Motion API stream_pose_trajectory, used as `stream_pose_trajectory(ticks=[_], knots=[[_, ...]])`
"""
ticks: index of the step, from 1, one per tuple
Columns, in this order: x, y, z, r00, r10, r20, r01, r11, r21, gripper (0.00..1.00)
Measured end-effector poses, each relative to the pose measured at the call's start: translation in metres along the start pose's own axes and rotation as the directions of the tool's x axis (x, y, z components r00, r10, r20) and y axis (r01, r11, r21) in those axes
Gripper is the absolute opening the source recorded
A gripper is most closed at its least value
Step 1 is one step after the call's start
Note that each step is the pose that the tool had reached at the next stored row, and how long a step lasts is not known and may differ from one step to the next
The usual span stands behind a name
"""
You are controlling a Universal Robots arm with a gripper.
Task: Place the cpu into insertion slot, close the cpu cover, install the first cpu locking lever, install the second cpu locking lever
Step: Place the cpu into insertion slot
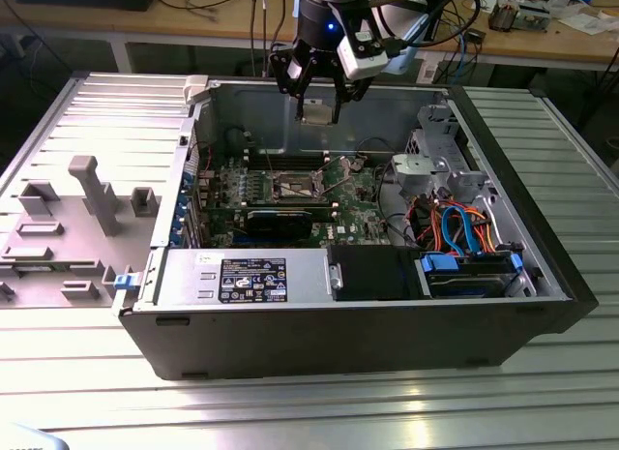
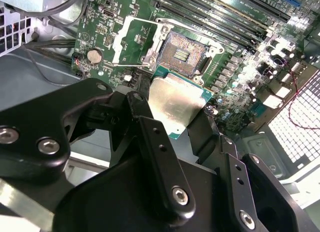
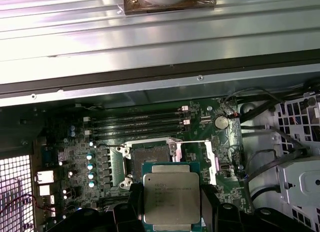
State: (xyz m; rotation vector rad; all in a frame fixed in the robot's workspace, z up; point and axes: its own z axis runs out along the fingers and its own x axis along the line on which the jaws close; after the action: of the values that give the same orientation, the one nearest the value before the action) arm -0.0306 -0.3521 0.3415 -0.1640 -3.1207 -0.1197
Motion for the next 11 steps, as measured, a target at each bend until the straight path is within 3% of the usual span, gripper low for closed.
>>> stream_pose_trajectory(ticks=[11], knots=[[0.0000,0.0000,0.0000,0.9999,0.011,0.0009,-0.011,0.9999,0.0012,0.55]])
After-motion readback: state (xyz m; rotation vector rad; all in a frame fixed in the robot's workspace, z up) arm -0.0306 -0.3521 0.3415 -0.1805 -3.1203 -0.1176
